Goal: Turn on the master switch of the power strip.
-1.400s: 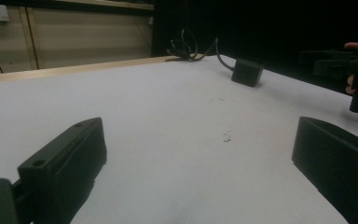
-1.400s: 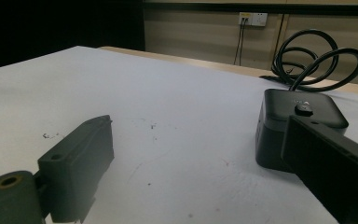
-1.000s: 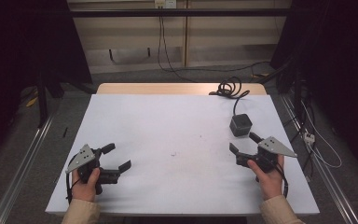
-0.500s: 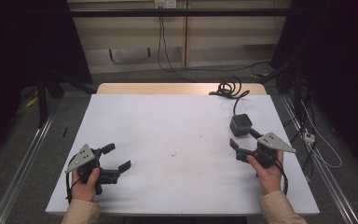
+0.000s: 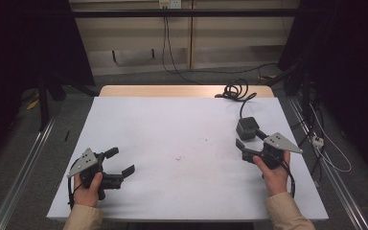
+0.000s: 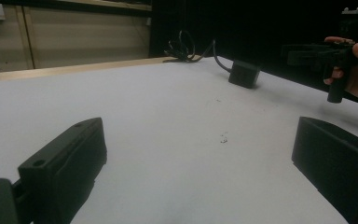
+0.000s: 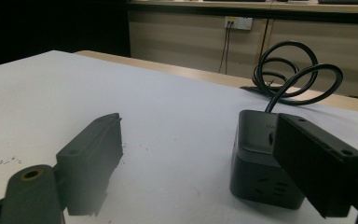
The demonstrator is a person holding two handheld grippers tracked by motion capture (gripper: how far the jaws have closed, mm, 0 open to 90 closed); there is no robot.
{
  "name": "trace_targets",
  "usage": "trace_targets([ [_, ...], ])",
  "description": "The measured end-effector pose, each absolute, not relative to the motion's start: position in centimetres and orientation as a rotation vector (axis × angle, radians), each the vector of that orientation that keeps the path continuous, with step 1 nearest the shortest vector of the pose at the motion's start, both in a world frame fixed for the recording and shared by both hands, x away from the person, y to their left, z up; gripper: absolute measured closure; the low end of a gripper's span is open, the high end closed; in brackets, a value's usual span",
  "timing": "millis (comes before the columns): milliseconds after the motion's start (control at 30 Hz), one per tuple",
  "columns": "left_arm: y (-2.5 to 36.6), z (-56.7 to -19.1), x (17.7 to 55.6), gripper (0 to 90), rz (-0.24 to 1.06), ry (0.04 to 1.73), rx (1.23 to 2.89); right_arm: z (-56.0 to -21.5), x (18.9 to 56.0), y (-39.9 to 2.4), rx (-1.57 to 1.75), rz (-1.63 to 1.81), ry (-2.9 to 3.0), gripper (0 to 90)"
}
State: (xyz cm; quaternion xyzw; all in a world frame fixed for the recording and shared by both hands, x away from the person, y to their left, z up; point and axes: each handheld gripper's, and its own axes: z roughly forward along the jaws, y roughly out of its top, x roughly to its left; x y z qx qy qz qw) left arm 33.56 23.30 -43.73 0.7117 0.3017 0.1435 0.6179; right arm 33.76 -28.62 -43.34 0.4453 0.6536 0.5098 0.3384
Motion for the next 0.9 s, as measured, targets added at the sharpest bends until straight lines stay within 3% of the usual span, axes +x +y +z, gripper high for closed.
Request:
trace_targets([
  [900,23.3,-43.7,33.5,2.7,0.323,0.687,1.638,-42.7,35.3,-28.8,1.175,1.316,1.705,31.7],
])
